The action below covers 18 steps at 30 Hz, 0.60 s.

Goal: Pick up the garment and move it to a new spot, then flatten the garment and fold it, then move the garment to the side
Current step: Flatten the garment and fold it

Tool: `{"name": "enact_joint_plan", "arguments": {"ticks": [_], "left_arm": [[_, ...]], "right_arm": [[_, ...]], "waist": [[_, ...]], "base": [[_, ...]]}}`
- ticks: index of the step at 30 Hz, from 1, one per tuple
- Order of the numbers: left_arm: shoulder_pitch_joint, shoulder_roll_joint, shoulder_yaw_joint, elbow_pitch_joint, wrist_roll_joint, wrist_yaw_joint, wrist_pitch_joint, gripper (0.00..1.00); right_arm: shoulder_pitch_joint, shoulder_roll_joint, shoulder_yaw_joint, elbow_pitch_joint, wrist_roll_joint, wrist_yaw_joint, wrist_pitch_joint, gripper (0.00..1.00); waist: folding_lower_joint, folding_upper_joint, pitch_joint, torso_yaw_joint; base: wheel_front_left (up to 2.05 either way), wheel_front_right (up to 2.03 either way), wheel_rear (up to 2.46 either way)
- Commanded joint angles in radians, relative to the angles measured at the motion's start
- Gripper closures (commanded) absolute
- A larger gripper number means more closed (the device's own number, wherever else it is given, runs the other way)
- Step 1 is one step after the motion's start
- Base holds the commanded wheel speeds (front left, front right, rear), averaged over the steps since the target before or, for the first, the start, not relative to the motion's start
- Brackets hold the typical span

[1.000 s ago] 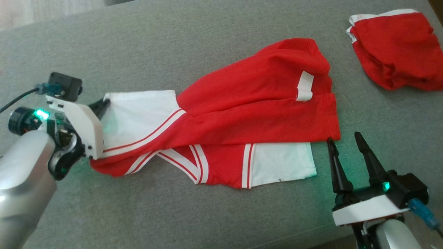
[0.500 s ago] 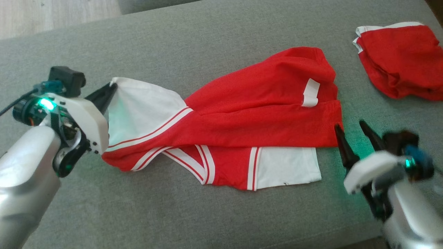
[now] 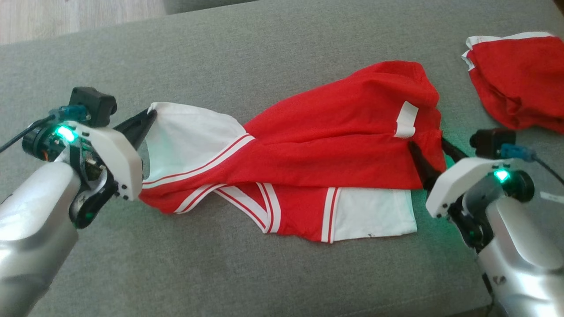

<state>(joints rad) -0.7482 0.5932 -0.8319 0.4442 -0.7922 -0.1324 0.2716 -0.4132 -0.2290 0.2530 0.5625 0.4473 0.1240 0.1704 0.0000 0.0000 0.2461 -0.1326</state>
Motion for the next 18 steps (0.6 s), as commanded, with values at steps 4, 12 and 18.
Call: {"name": "enact_joint_plan", "arguments": {"ticks": [4,12,18], "left_arm": [[-0.047,0.054,0.040,-0.027,-0.004,0.002,-0.008,1.00],[-0.058,0.055,0.034,-0.027,-0.010,0.002,-0.011,1.00],[-0.071,0.062,0.037,-0.034,0.001,0.002,-0.048,1.00]], "right_arm": [[-0.052,-0.017,0.029,-0.018,0.009,0.007,-0.031,0.00],[-0.086,-0.031,0.042,0.031,0.016,0.007,-0.039,0.39],[-0.111,-0.041,0.033,0.048,0.012,0.007,-0.099,1.00]], "waist": [[0.0000,0.0000,0.007,0.003],[0.0000,0.0000,0.019,0.011],[0.0000,0.0000,0.031,0.014]], "base": [[0.00,0.00,0.00],[0.00,0.00,0.00],[0.00,0.00,0.00]]}}
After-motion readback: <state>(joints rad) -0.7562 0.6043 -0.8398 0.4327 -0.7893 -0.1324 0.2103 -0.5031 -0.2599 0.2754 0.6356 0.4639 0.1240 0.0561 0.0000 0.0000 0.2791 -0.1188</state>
